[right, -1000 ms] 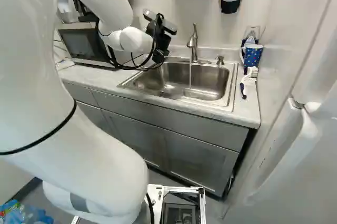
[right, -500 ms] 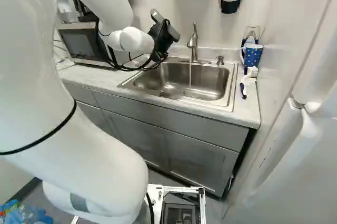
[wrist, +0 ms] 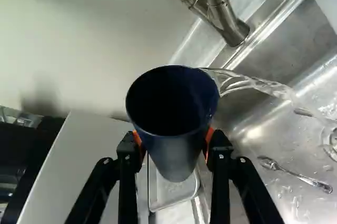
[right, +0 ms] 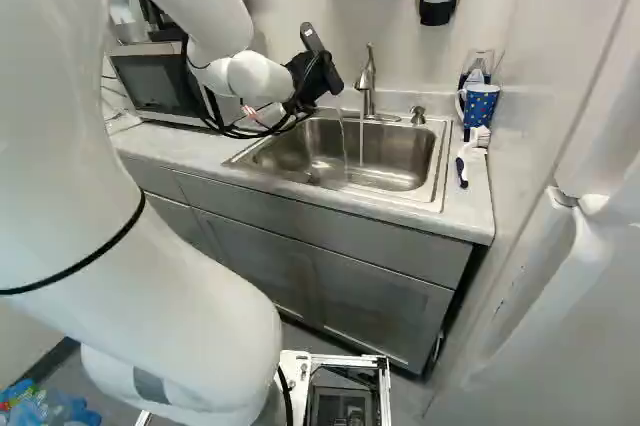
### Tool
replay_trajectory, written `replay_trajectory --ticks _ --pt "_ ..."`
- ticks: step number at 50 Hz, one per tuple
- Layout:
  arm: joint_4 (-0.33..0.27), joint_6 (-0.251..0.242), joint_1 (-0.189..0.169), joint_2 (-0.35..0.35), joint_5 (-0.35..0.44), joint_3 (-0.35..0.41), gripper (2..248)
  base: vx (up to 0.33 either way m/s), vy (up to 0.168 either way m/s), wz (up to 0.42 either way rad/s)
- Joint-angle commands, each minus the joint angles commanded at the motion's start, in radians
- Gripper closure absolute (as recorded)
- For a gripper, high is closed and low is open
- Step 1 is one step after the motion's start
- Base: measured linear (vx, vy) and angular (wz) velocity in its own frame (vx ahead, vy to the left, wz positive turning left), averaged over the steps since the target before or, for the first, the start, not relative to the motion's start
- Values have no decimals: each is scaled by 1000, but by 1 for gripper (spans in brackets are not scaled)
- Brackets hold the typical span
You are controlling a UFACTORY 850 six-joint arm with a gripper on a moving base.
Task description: Rinse the cup and place it in the tray
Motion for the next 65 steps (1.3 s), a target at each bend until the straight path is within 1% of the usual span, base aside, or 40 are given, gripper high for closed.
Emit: replay_trajectory --ticks 65 --pt "0 683 0 0 0 0 126 0 0 0"
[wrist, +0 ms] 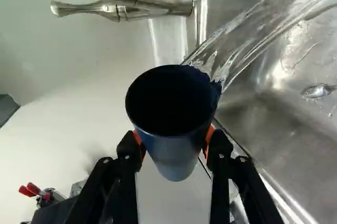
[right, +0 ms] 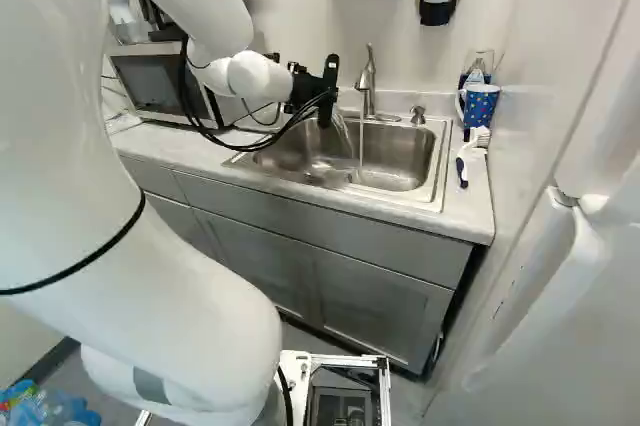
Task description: Rinse the cup and place it in the tray
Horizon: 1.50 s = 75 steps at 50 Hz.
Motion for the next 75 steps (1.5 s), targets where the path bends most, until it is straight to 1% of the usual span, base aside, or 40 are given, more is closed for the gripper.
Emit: replay_trajectory --ticks 1,75 --pt "0 11 0 0 0 0 126 0 0 0" --pt "0 11 0 0 0 0 126 0 0 0"
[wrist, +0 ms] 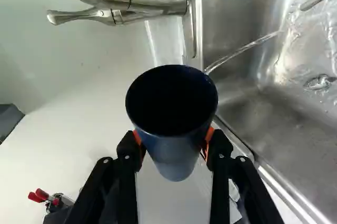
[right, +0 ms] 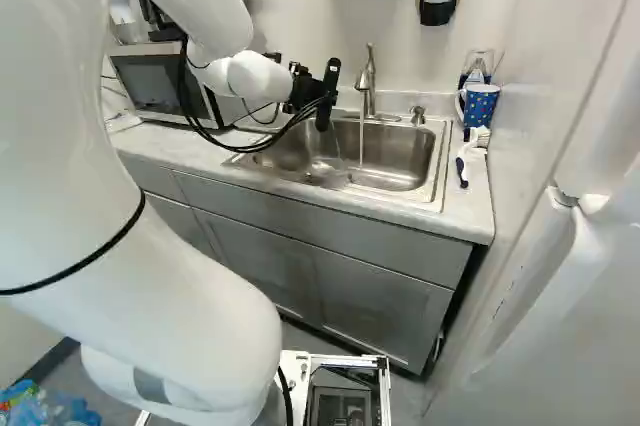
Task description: Rinse the cup and place it in the tray
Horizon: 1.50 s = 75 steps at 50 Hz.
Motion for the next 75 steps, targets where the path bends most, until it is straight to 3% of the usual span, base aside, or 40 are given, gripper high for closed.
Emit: replay_trajectory --ticks 61,75 --pt "0 0 0 0 0 0 126 0 0 0" --pt "0 -107 0 0 0 0 126 0 0 0"
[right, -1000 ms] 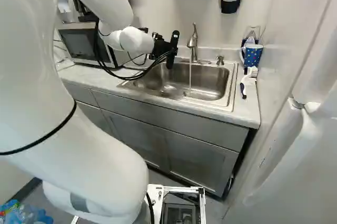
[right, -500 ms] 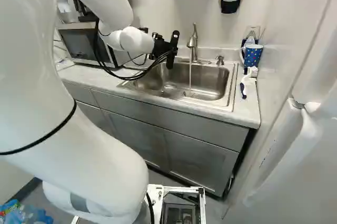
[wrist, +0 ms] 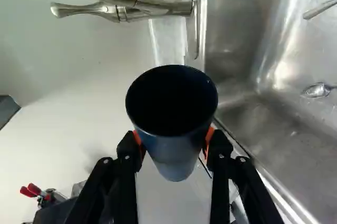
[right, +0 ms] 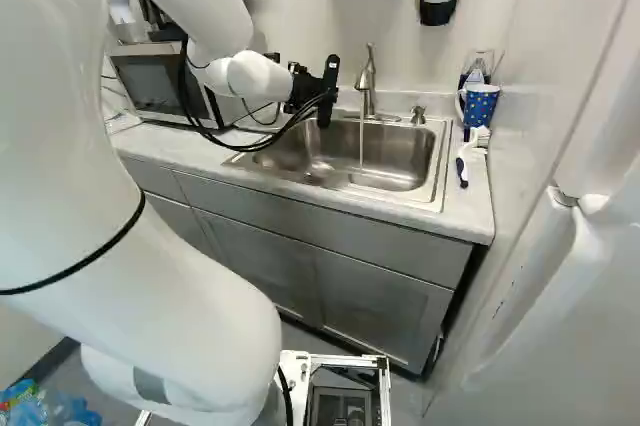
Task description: Rinse the cup and place it in the tray
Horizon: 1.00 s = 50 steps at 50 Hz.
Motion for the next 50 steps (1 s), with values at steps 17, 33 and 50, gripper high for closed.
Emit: replay_trajectory --ticks 17,33,50 --pt "0 -177 0 0 0 0 126 0 0 0" --pt "0 -345 0 0 0 0 126 0 0 0" --pt "0 -524 0 0 0 0 126 0 0 0"
